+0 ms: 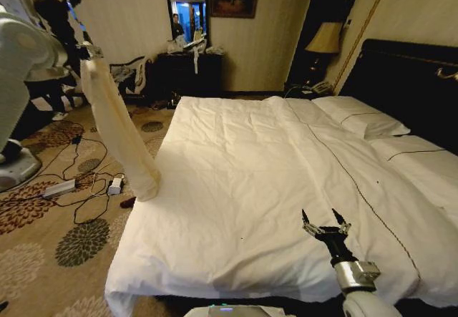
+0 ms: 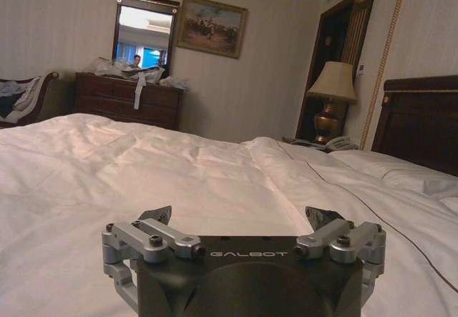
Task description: Pick up the clothes from the bed and hang them on the clothes hanger.
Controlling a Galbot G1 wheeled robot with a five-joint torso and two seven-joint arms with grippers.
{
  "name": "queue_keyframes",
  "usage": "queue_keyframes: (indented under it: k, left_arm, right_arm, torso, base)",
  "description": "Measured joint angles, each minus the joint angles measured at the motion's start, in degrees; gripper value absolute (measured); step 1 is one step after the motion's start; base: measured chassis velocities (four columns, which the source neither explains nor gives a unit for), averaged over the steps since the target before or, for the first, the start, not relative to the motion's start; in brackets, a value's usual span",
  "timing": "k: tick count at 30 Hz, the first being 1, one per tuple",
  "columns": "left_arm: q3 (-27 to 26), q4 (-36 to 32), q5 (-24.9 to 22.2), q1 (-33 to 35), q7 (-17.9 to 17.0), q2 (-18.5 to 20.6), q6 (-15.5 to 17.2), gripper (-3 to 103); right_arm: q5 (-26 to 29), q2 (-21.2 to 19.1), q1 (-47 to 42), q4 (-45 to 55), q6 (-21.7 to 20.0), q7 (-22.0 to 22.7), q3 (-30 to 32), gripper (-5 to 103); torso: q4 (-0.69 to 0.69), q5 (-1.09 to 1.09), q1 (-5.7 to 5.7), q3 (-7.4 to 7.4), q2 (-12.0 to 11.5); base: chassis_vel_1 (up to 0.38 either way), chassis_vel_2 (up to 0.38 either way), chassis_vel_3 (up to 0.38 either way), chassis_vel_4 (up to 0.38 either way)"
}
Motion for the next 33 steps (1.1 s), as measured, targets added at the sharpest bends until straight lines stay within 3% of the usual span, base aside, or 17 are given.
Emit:
queue_keyframes:
  k: [3, 4, 5, 7, 9, 12, 15, 16, 17, 21, 23, 26, 27, 29, 30, 33]
  left_arm:
    - [-4.74, -3.46, 2.60, 3.90, 2.85, 1.81, -0.41, 100]
    - [-6.58, -5.09, 5.76, 6.07, 6.95, 2.75, -2.24, 100]
    - [-6.58, -5.09, 5.76, 6.07, 6.95, 2.75, -2.24, 100]
    - [-8.86, -7.78, 11.97, 9.58, 13.17, 4.05, -6.44, 100]
    - [-10.21, -10.46, 12.40, 11.68, 14.44, 4.50, -8.04, 100]
    - [-12.56, -15.16, 9.80, 15.39, 14.34, 5.06, -9.73, 100]
    - [-14.89, -21.41, 9.79, 21.99, 15.58, 7.15, -14.51, 100]
    - [-15.73, -25.78, 9.84, 26.88, 16.17, 8.86, -18.40, 100]
    - [-15.73, -25.78, 9.84, 26.88, 16.17, 8.86, -18.40, 100]
    - [-17.71, -31.54, 11.00, 35.93, 16.05, 9.63, -23.87, 100]
    - [-17.99, -32.25, 11.45, 37.22, 15.91, 9.36, -24.44, 100]
    - [-21.49, -36.48, 16.24, 48.79, 15.53, 6.29, -27.92, 100]
    - [-21.49, -36.48, 16.24, 48.79, 15.53, 6.29, -27.92, 100]
    - [-24.23, -38.60, 18.75, 56.13, 15.57, 4.14, -29.61, 100]
    - [-26.37, -39.67, 23.15, 62.43, 16.30, 1.94, -31.37, 100]
    - [-28.98, -40.39, 29.28, 70.08, 17.85, -0.79, -33.44, 100]
  right_arm:
    - [0.00, 0.00, 0.00, 0.00, 0.00, 0.00, 0.00, 100]
    - [0.00, 0.00, 0.00, 0.00, 0.00, 0.00, 0.00, 100]
    - [0.00, 0.00, 0.00, 0.00, 0.00, 0.00, 0.00, 100]
    - [0.00, 0.00, 0.00, 0.00, 0.00, 0.00, 0.00, 100]
    - [0.00, 0.00, 0.01, 0.00, 0.00, 0.00, 0.00, 100]
    - [0.00, 0.00, 0.00, 0.00, 0.00, 0.00, 0.00, 100]
    - [0.00, -0.01, 0.00, 0.00, 0.00, 0.01, 0.00, 100]
    - [0.00, 0.00, 0.00, 0.00, 0.00, 0.01, 0.00, 100]
    - [0.00, 0.00, 0.00, 0.00, 0.00, 0.01, 0.00, 100]
    - [0.00, -0.01, 0.00, 0.00, 0.00, 0.00, -0.01, 100]
    - [0.00, -0.01, 0.01, 0.00, 0.00, 0.01, 0.00, 100]
    - [0.00, -0.01, 0.00, 0.00, 0.00, 0.00, -0.01, 100]
    - [0.00, -0.01, 0.00, 0.00, 0.00, 0.00, -0.01, 100]
    - [0.00, -0.01, 0.01, 0.00, 0.00, 0.00, -0.01, 100]
    - [0.00, -0.01, 0.00, 0.00, 0.00, 0.00, 0.00, 100]
    - [0.00, -0.01, 0.00, 0.00, 0.00, 0.00, -0.01, 100]
  torso:
    - [0.01, 0.01, 0.00, 0.00, 0.00]
    - [0.03, 0.00, 0.00, -0.01, 0.00]
    - [0.03, 0.00, 0.00, -0.01, 0.00]
    - [0.04, -0.02, 0.00, -0.01, 0.00]
    - [0.04, -0.02, 0.00, -0.01, 0.00]
    - [-0.04, 0.04, 0.00, -0.01, 0.00]
    - [-0.01, 0.02, 0.00, 0.00, 0.00]
    - [0.04, 0.00, 0.00, 0.00, 0.00]
    - [0.04, 0.00, 0.00, 0.00, 0.00]
    - [0.00, 0.02, 0.00, -0.01, 0.00]
    - [0.00, 0.03, 0.00, -0.01, 0.00]
    - [-0.01, 0.00, 0.00, 0.00, 0.00]
    - [-0.01, 0.00, 0.00, 0.00, 0.00]
    - [0.01, 0.00, 0.00, 0.00, 0.00]
    - [0.01, 0.00, 0.00, 0.00, 0.00]
    - [0.00, 0.01, 0.00, -0.01, 0.00]
  base:
    - [0.000, 0.000, 0.000, 0.000]
    - [0.000, 0.000, 0.000, 0.000]
    - [0.000, 0.000, 0.000, 0.000]
    - [0.000, 0.000, 0.000, 0.000]
    - [0.000, 0.000, 0.000, 0.000]
    - [0.000, 0.000, 0.000, 0.000]
    - [0.000, 0.000, 0.000, 0.000]
    - [0.000, 0.000, 0.000, 0.000]
    - [0.000, 0.000, 0.000, 0.000]
    - [0.000, 0.000, 0.000, 0.000]
    - [0.000, 0.000, 0.000, 0.000]
    - [0.000, 0.000, 0.000, 0.000]
    - [0.000, 0.000, 0.000, 0.000]
    - [0.000, 0.000, 0.000, 0.000]
    - [0.000, 0.000, 0.000, 0.000]
    - [0.000, 0.000, 0.000, 0.000]
